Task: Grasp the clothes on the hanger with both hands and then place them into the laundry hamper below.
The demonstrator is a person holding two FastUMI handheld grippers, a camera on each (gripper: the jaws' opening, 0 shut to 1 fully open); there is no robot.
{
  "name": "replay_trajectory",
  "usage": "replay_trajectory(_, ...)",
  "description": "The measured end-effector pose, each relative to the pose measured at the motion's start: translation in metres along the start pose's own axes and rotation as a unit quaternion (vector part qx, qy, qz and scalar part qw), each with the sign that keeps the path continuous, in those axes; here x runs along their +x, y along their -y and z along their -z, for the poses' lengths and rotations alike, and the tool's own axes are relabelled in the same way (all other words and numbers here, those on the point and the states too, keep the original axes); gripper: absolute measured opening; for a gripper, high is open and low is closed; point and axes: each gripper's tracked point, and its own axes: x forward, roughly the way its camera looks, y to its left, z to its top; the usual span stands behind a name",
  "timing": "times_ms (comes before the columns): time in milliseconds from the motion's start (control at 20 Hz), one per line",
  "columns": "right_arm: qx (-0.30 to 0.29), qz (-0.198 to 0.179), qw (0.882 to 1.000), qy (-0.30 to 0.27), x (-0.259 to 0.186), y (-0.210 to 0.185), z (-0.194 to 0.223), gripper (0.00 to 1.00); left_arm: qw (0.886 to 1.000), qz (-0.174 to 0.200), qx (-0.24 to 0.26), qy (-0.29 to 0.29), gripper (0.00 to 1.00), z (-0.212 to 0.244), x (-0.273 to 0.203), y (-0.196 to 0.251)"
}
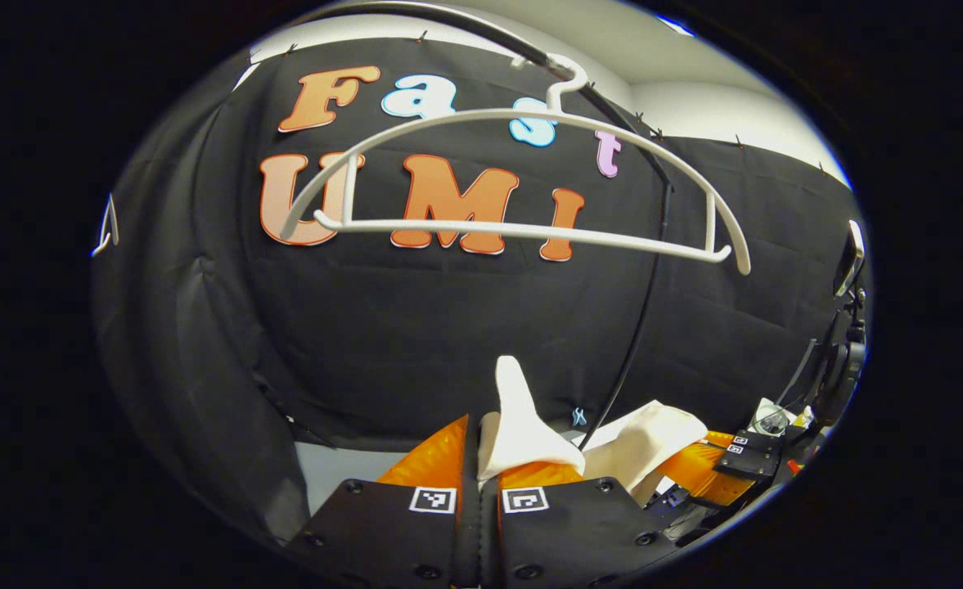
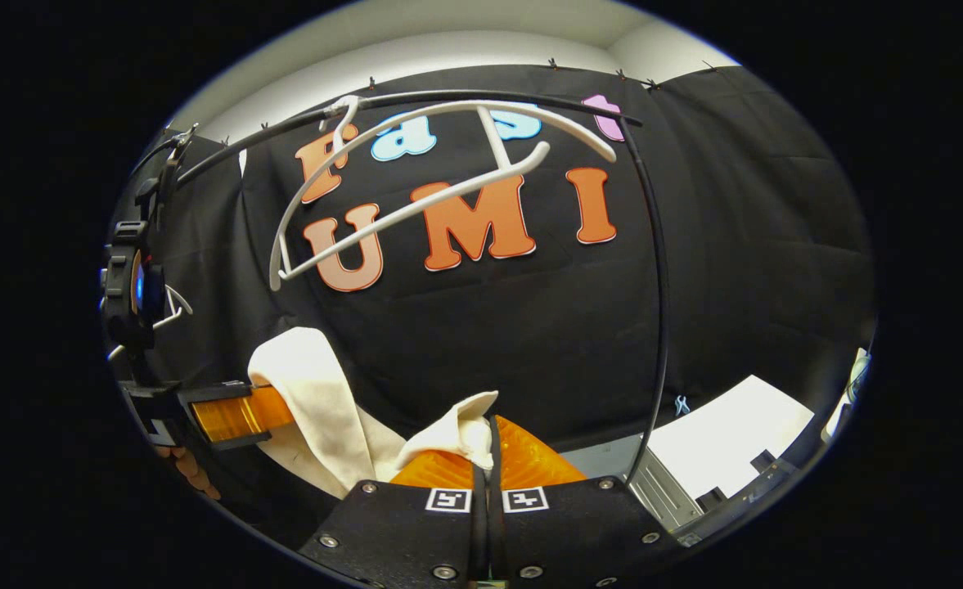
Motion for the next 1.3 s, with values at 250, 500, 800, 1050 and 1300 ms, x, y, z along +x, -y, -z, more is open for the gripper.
replay_trajectory(250, -0.001, 0.015, 0.998, -0.054, 0.012, 0.010, 0.053, 0.00, 0.997, -0.007, -0.006, -0.076, 0.07, 0.061, 0.020, -0.015)
replay_trajectory(500, -0.006, 0.028, 0.994, -0.110, 0.031, 0.023, 0.111, 0.02, 0.986, -0.023, -0.018, -0.164, 0.07, 0.133, 0.032, -0.036)
replay_trajectory(800, -0.016, 0.037, 0.980, -0.195, 0.055, 0.033, 0.192, 0.05, 0.960, -0.046, -0.051, -0.270, 0.07, 0.220, 0.042, -0.055)
replay_trajectory(1050, -0.004, 0.040, 0.958, -0.285, 0.045, 0.040, 0.271, 0.09, 0.930, -0.065, -0.064, -0.355, 0.08, 0.289, 0.027, -0.067)
replay_trajectory(1300, -0.009, 0.041, 0.942, -0.334, 0.038, 0.049, 0.311, 0.03, 0.913, -0.081, -0.067, -0.395, 0.17, 0.326, 0.019, -0.077)
